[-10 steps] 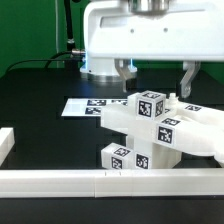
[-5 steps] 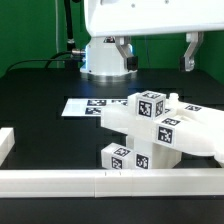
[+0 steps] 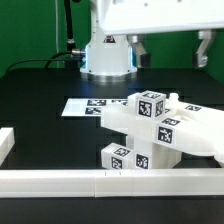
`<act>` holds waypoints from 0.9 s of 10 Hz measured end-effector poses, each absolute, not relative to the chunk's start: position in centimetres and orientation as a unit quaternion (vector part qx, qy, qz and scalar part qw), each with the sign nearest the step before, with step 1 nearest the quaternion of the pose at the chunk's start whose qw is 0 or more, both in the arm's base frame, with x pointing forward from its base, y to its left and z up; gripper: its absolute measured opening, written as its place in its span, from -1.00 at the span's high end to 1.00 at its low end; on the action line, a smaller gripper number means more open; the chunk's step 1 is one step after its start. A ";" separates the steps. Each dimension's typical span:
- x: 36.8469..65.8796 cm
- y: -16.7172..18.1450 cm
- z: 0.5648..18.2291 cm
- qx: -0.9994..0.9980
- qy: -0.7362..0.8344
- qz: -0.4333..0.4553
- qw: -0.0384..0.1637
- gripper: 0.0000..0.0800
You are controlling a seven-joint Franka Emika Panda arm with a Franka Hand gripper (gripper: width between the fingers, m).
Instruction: Assemble chair
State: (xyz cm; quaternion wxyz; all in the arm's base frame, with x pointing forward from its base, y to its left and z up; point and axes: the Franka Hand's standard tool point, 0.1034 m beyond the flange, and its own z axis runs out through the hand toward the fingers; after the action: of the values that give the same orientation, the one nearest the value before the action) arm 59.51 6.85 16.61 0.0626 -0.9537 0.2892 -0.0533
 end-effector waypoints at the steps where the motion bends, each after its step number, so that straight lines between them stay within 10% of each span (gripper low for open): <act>1: 57.4 8.6 16.5 -0.957 0.276 -0.059 0.066 -0.62; 5: 56.4 9.1 15.7 -0.959 0.269 -0.058 0.063 -0.62; 9: 49.0 10.2 10.5 -0.967 0.244 -0.054 0.042 -0.62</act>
Offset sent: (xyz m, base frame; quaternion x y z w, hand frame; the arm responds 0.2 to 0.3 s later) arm 0.0000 0.0000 0.0000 0.0000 0.0000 0.0000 1.0000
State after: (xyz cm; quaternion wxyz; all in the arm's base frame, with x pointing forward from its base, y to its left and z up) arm 49.04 10.18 10.52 0.0420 -0.9673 0.2442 -0.0537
